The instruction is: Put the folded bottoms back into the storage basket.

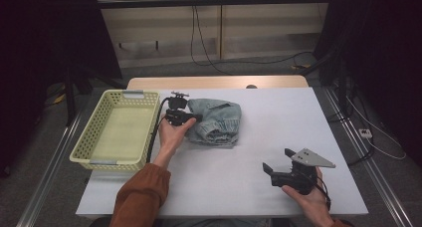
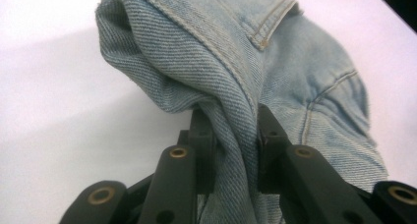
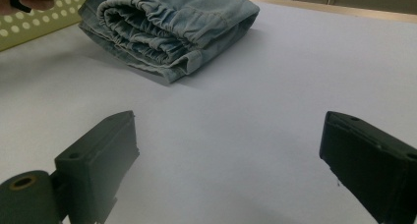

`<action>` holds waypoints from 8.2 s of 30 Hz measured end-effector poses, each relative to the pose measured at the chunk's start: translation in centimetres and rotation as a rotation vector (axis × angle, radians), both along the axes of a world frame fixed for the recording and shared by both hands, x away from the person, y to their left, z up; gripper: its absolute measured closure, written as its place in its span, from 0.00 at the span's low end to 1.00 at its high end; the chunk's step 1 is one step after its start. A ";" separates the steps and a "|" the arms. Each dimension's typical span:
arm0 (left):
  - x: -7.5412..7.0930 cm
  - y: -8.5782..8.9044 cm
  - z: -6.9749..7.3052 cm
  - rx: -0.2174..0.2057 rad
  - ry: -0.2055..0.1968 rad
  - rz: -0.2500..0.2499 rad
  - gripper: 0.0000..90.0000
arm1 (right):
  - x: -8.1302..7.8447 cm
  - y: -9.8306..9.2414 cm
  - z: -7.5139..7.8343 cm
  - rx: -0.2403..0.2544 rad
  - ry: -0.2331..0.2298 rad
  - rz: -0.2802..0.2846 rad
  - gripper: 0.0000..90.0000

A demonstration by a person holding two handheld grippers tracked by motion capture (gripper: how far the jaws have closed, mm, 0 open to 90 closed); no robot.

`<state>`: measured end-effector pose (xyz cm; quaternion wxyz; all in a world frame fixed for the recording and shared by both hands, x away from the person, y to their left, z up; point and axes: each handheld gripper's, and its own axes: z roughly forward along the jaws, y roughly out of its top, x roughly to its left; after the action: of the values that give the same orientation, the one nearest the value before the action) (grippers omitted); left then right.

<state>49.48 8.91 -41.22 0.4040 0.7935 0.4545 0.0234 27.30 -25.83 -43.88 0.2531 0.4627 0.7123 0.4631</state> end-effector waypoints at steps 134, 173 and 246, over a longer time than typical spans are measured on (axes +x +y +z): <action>-8.9 8.7 14.5 -0.070 -0.480 0.040 0.84 | 0.0 0.0 0.1 0.006 -0.009 -0.016 0.08; -11.7 14.3 16.5 -0.056 -0.527 0.113 0.84 | 0.0 0.1 0.1 0.008 -0.012 -0.011 0.07; -7.9 22.8 11.5 0.107 -0.288 0.277 0.84 | -0.1 0.2 0.1 0.001 -0.009 -0.007 0.07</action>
<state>41.62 31.68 -29.75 0.4151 0.7323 0.4948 0.2162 27.22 -25.68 -43.75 0.2575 0.4633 0.7094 0.4646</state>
